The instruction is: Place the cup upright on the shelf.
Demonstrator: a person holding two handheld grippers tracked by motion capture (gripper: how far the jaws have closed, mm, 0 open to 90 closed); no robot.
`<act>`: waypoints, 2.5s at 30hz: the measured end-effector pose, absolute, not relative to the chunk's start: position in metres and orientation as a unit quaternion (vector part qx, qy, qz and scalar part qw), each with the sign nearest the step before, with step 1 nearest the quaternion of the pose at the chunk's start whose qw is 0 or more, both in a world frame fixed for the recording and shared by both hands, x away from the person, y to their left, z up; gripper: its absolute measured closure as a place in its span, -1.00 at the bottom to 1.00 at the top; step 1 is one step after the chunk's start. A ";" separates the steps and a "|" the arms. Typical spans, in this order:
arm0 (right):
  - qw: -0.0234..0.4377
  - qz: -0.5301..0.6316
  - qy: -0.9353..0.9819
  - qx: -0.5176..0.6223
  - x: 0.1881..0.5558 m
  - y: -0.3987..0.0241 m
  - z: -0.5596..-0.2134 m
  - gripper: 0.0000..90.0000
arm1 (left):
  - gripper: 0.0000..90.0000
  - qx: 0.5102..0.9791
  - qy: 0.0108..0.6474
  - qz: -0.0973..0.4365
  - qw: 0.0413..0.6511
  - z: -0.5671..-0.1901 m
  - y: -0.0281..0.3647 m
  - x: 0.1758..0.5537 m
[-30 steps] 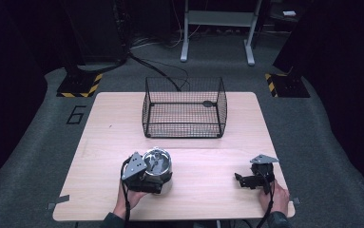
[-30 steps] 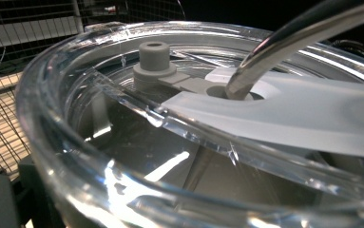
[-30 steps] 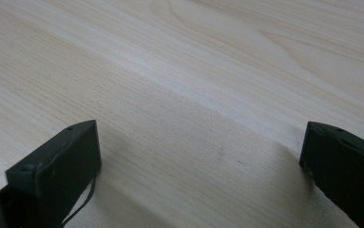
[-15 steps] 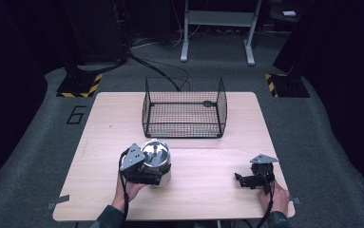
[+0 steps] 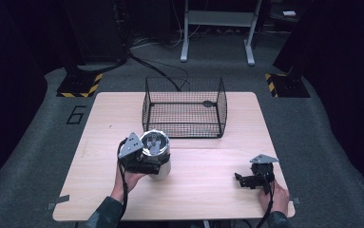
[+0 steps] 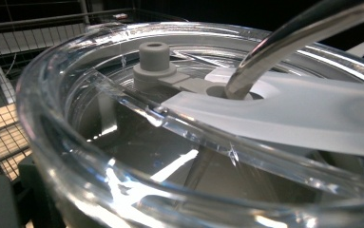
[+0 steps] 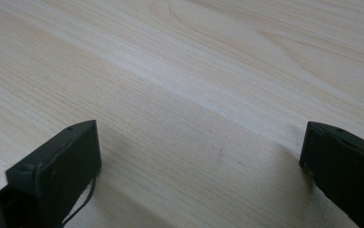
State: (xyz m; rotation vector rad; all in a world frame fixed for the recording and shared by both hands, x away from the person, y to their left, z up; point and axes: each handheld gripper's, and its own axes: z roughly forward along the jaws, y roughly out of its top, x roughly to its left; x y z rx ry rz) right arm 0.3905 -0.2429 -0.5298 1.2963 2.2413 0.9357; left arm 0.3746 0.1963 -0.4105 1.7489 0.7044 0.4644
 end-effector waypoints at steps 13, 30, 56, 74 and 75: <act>0.193 0.335 0.798 0.462 0.391 -0.243 -0.530 -1.00 | -0.93 0.747 0.298 0.192 0.563 -0.391 0.190 0.392; 0.193 0.335 0.799 0.462 0.391 -0.243 -0.530 -1.00 | -0.93 0.735 0.302 0.196 0.574 -0.370 0.193 0.414; 0.193 0.334 0.799 0.462 0.391 -0.243 -0.530 -1.00 | -0.93 0.733 0.303 0.206 0.572 -0.325 0.172 0.459; 0.193 0.335 0.799 0.461 0.392 -0.243 -0.530 -1.00 | -0.93 0.731 0.317 0.247 0.552 -0.308 0.151 0.499; 0.193 0.335 0.799 0.461 0.392 -0.243 -0.530 -1.00 | -0.93 0.727 0.319 0.250 0.554 -0.308 0.151 0.502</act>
